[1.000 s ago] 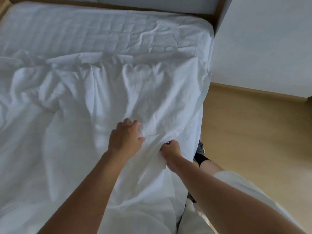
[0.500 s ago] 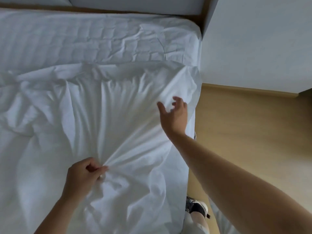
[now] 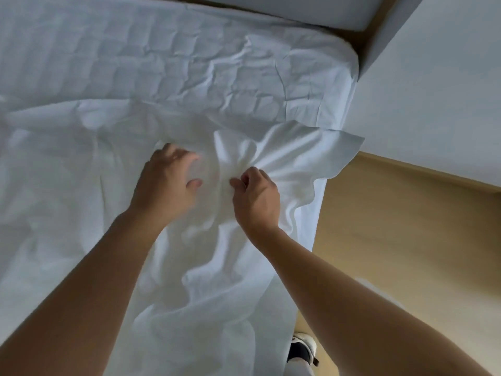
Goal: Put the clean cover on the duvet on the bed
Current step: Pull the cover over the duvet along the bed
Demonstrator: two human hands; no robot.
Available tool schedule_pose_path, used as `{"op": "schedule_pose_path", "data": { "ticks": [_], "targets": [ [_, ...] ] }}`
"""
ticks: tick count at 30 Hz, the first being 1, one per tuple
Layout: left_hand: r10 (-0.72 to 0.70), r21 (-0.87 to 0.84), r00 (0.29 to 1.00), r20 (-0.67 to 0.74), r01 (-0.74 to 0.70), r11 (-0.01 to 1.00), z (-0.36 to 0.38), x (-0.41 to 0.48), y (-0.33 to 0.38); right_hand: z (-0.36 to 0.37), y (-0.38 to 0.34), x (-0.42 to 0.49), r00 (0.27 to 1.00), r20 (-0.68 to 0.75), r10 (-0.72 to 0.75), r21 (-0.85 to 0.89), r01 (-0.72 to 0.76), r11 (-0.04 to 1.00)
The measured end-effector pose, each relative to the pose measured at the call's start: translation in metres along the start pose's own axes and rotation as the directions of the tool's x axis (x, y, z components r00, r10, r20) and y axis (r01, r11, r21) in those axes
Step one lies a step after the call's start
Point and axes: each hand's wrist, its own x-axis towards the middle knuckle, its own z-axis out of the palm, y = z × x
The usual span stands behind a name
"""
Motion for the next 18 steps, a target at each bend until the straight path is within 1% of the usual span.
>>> {"op": "schedule_pose_path", "data": {
  "ticks": [2, 4, 5, 7, 9, 11, 13, 16, 18],
  "targets": [
    [-0.04, 0.03, 0.991, 0.13, 0.036, 0.999, 0.014, 0.034, 0.009, -0.008, 0.0, 0.005, 1.0, -0.002, -0.007, 0.001, 0.007, 1.0],
    [-0.031, 0.033, 0.978, 0.206, 0.024, 0.999, 0.021, 0.048, 0.013, -0.013, 0.0, 0.007, 0.999, -0.013, -0.035, 0.026, 0.035, 0.999],
    [-0.007, 0.012, 0.98, 0.199, 0.004, 1.0, 0.021, 0.05, 0.011, -0.013, 0.0, 0.007, 0.998, -0.01, -0.058, 0.036, 0.058, 0.998],
    [0.035, -0.045, 0.992, 0.118, -0.03, 0.999, 0.016, 0.047, 0.001, -0.009, -0.003, 0.005, 0.995, 0.029, -0.093, 0.04, 0.092, 0.995],
    [0.027, -0.084, 0.998, 0.051, -0.023, 0.996, 0.008, 0.036, -0.017, -0.001, -0.005, 0.005, 0.992, 0.07, -0.105, 0.018, 0.104, 0.994],
    [-0.038, -0.116, 0.999, 0.019, 0.04, 0.993, 0.0, 0.017, -0.039, 0.004, -0.006, 0.007, 0.991, 0.083, -0.107, -0.025, 0.109, 0.994],
    [-0.124, -0.119, 0.992, 0.003, 0.123, 0.985, -0.006, -0.003, -0.059, 0.007, -0.007, 0.01, 0.988, 0.088, -0.127, -0.032, 0.13, 0.991],
    [-0.188, -0.077, 0.981, -0.041, 0.185, 0.98, -0.013, -0.027, -0.085, 0.011, -0.012, 0.012, 0.969, 0.105, -0.226, -0.074, 0.234, 0.969],
    [-0.254, -0.045, 0.967, -0.022, 0.253, 0.966, -0.015, -0.037, -0.098, 0.013, -0.016, 0.013, 0.964, 0.061, -0.258, -0.14, 0.265, 0.954]
  ]
}}
